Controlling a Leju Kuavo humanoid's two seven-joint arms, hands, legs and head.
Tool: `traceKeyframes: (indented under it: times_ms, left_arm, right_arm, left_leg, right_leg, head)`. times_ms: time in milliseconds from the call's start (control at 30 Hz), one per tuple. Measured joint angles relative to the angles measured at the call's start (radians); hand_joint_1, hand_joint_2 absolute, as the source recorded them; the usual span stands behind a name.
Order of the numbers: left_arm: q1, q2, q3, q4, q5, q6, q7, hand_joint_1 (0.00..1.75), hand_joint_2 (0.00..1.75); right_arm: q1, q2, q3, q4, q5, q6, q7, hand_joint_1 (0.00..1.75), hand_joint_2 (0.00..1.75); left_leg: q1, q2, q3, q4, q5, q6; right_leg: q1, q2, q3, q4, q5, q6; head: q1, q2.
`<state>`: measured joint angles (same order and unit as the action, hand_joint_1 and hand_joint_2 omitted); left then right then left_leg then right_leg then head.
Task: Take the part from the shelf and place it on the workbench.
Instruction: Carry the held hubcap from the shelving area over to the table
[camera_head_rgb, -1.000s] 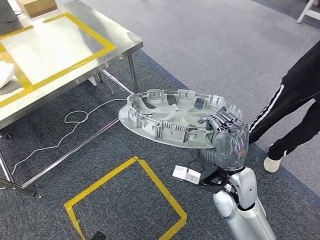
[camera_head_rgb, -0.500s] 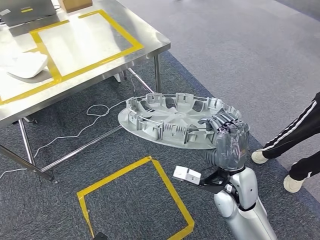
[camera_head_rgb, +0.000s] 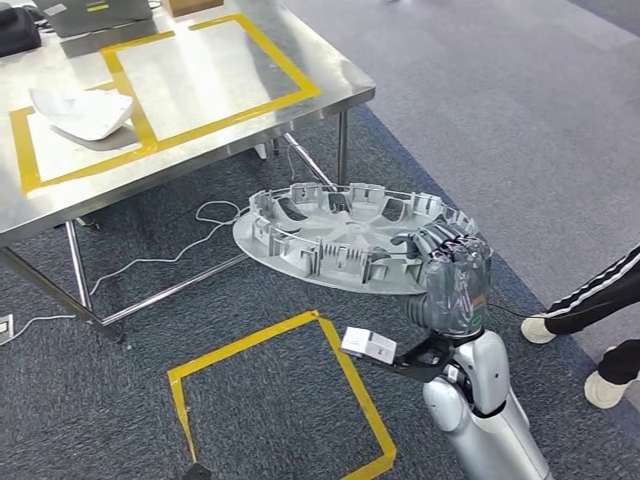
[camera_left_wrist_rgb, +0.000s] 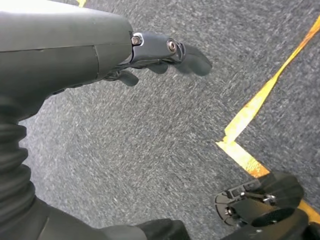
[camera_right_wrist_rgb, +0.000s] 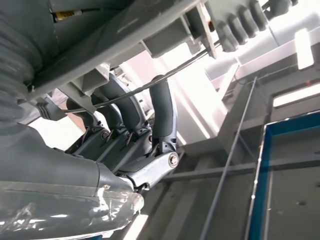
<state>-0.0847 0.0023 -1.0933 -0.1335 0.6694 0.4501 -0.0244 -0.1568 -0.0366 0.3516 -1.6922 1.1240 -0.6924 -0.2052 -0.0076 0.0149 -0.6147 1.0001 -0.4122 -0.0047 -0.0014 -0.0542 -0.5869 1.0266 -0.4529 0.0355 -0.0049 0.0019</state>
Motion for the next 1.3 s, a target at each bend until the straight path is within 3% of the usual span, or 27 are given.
traceKeyframes:
  times_ms: [67,100,167,200,233,267,300,367,400,500,567,633,700,733,767,800,867,933,1033,1100,1200,1233,1267,1300]
  left_arm:
    - [0.002,0.0,0.0,0.0,0.001,0.0,0.0,0.0,1.75]
    - [0.002,-0.001,0.0,0.0,0.001,0.0,0.0,0.0,1.75]
    - [0.001,-0.002,0.0,0.0,0.001,0.0,0.0,0.0,1.75]
    - [0.001,-0.003,0.0,0.0,0.001,0.0,0.0,0.0,1.75]
    - [0.002,-0.003,0.0,0.0,0.001,0.0,0.001,0.0,1.75]
    - [0.002,-0.003,0.0,0.0,0.001,0.0,0.001,0.0,1.75]
    - [0.002,-0.004,0.0,0.0,0.001,0.0,0.002,0.0,1.75]
    - [0.002,-0.005,0.0,0.0,0.001,-0.001,0.004,0.0,1.75]
    - [0.002,-0.005,0.0,0.0,0.001,-0.001,0.005,0.0,1.75]
    - [0.005,-0.004,0.0,0.0,0.002,-0.001,0.009,0.0,1.75]
    - [0.006,-0.004,0.0,0.0,0.002,-0.002,0.01,0.0,1.75]
    - [0.004,-0.003,0.0,0.0,0.002,-0.002,0.011,0.0,1.75]
    - [0.002,-0.002,0.0,0.0,0.002,-0.002,0.011,0.0,1.75]
    - [0.002,-0.001,0.0,0.0,0.002,-0.002,0.011,0.0,1.75]
    - [0.002,0.0,0.0,0.0,0.002,-0.002,0.011,0.0,1.75]
    - [0.002,0.001,0.0,0.0,0.002,-0.002,0.011,0.0,1.75]
    - [0.002,0.002,0.0,0.0,0.002,-0.002,0.011,0.0,1.75]
    - [0.0,0.0,0.0,0.0,0.002,-0.002,0.012,0.0,1.75]
    - [-0.001,-0.002,0.0,0.0,0.002,-0.002,0.012,0.0,1.75]
    - [-0.001,-0.003,0.0,0.0,0.002,-0.002,0.012,0.0,1.75]
    - [-0.001,-0.004,-0.001,0.0,0.002,-0.004,0.012,0.0,1.75]
    - [-0.001,-0.005,-0.001,0.0,0.003,-0.007,0.012,0.0,1.75]
    - [-0.001,-0.005,-0.001,0.0,0.003,-0.01,0.011,0.0,1.75]
    - [-0.001,-0.005,-0.001,0.0,0.003,-0.012,0.01,0.0,1.75]
  right_arm:
    - [-0.001,-0.001,0.003,0.0,0.0,0.0,0.002,1.75,1.75]
    - [-0.002,-0.002,0.004,0.0,0.0,0.0,0.002,1.75,1.75]
    - [-0.002,-0.004,0.004,0.001,0.0,0.0,0.003,1.75,1.75]
    - [-0.001,-0.005,0.005,0.002,-0.001,0.0,0.003,1.75,1.75]
    - [0.0,-0.006,0.005,0.003,-0.001,0.0,0.004,1.75,1.75]
    - [0.0,-0.007,0.006,0.004,-0.001,0.0,0.004,1.75,1.75]
    - [0.0,-0.009,0.006,0.005,-0.001,0.0,0.005,1.75,1.75]
    - [-0.001,-0.011,0.008,0.005,-0.001,0.0,0.005,1.75,1.75]
    - [-0.002,-0.011,0.009,0.005,-0.001,0.0,0.005,1.75,1.75]
    - [-0.002,-0.012,0.012,0.006,-0.001,0.0,0.008,1.75,1.75]
    - [-0.002,-0.012,0.012,0.006,0.0,0.0,0.009,1.75,1.75]
    - [-0.003,-0.013,0.012,0.006,0.0,0.0,0.01,1.75,1.75]
    - [-0.002,-0.013,0.013,0.007,0.001,0.0,0.01,1.75,1.75]
    - [-0.001,-0.013,0.013,0.008,0.001,0.0,0.01,1.75,1.75]
    - [-0.001,-0.013,0.013,0.008,0.001,0.0,0.01,1.75,1.75]
    - [0.0,-0.013,0.013,0.009,0.0,0.0,0.01,1.75,1.75]
    - [-0.001,-0.013,0.013,0.01,0.0,0.0,0.01,1.75,1.75]
    - [-0.003,-0.013,0.013,0.011,0.0,0.0,0.011,1.75,1.75]
    - [-0.005,-0.013,0.014,0.013,0.001,0.0,0.013,1.75,1.75]
    - [-0.006,-0.013,0.016,0.014,0.002,0.0,0.015,1.75,1.75]
    - [-0.008,-0.014,0.018,0.017,0.003,0.0,0.017,1.75,1.75]
    - [-0.008,-0.016,0.019,0.019,0.003,0.0,0.018,1.75,1.75]
    - [-0.008,-0.017,0.02,0.022,0.002,0.0,0.02,1.75,1.75]
    - [-0.008,-0.02,0.021,0.025,0.001,0.0,0.022,1.75,1.75]
  left_leg:
    - [0.004,-0.011,0.003,-0.004,0.002,0.013]
    - [0.006,-0.017,0.004,-0.005,0.003,0.019]
    - [0.007,-0.029,0.005,-0.005,0.002,0.026]
    - [0.007,-0.035,0.005,-0.005,0.002,0.027]
    - [0.007,-0.041,0.006,-0.005,0.001,0.028]
    - [0.007,-0.047,0.008,-0.004,0.0,0.028]
    - [0.007,-0.053,0.011,-0.004,-0.002,0.027]
    - [0.006,-0.064,0.017,-0.002,-0.006,0.021]
    - [0.005,-0.068,0.017,-0.001,-0.007,0.016]
    - [0.004,-0.073,0.013,-0.001,-0.006,0.004]
    - [0.004,-0.062,0.005,0.016,-0.022,-0.005]
    - [0.004,-0.042,-0.037,0.104,-0.073,-0.016]
    - [0.006,-0.033,-0.104,0.24,-0.129,-0.023]
    - [0.006,-0.032,-0.126,0.282,-0.137,-0.024]
    - [0.007,-0.032,-0.131,0.287,-0.125,-0.024]
    - [0.007,-0.031,-0.116,0.254,-0.096,-0.023]
    - [0.007,-0.021,-0.05,0.12,-0.027,-0.02]
    - [0.005,-0.012,-0.004,0.023,-0.003,-0.014]
    - [0.004,-0.017,0.003,0.001,-0.005,0.003]
    - [0.007,-0.021,0.006,-0.002,-0.002,0.016]
    - [0.008,-0.028,0.007,-0.003,-0.003,0.026]
    - [0.008,-0.03,0.008,-0.003,-0.003,0.027]
    - [0.008,-0.033,0.009,-0.003,-0.004,0.027]
    - [0.008,-0.037,0.01,-0.002,-0.005,0.027]
  right_leg:
    - [-0.002,0.011,-0.01,0.024,-0.019,0.011]
    - [-0.003,0.023,-0.031,0.066,-0.043,0.016]
    - [-0.003,0.045,-0.098,0.204,-0.105,0.019]
    - [-0.003,0.048,-0.131,0.266,-0.126,0.02]
    - [-0.003,0.05,-0.151,0.297,-0.127,0.02]
    - [-0.003,0.05,-0.15,0.285,-0.107,0.019]
    - [-0.004,0.051,-0.129,0.234,-0.071,0.018]
    - [-0.007,0.058,-0.059,0.087,-0.003,0.016]
    - [-0.007,0.063,-0.033,0.037,0.013,0.014]
    - [-0.007,0.069,-0.018,0.007,0.013,0.002]
    - [-0.009,0.066,-0.018,0.005,0.015,-0.01]
    - [-0.012,0.061,-0.017,0.003,0.016,-0.02]
    - [-0.011,0.054,-0.017,0.003,0.015,-0.024]
    - [-0.011,0.051,-0.017,0.003,0.014,-0.025]
    - [-0.011,0.05,-0.016,0.003,0.014,-0.025]
    - [-0.011,0.048,-0.015,0.003,0.013,-0.024]
    - [-0.01,0.047,-0.012,0.004,0.01,-0.02]
    - [-0.004,0.046,-0.013,0.005,0.008,-0.012]
    - [-0.003,0.041,-0.014,0.002,0.006,0.004]
    - [-0.004,0.043,-0.032,0.04,-0.019,0.014]
    - [-0.005,0.049,-0.123,0.229,-0.105,0.021]
    - [-0.005,0.05,-0.149,0.278,-0.118,0.022]
    - [-0.004,0.05,-0.159,0.29,-0.112,0.021]
    - [-0.005,0.05,-0.148,0.262,-0.086,0.019]
  head:
    - [0.002,0.0]
    - [0.004,0.0]
    - [0.006,0.0]
    - [0.006,0.0]
    - [0.006,0.0]
    - [0.006,0.0]
    - [0.007,0.0]
    - [0.007,0.0]
    - [0.006,0.0]
    - [0.004,0.0]
    - [0.002,0.0]
    - [-0.002,0.0]
    - [-0.004,0.0]
    - [-0.004,0.0]
    - [-0.004,0.0]
    - [-0.004,0.0]
    - [-0.004,0.0]
    - [-0.003,0.0]
    - [-0.001,0.0]
    - [0.003,0.0]
    - [0.01,0.0]
    - [0.01,0.0]
    - [0.011,0.0]
    - [0.011,0.0]
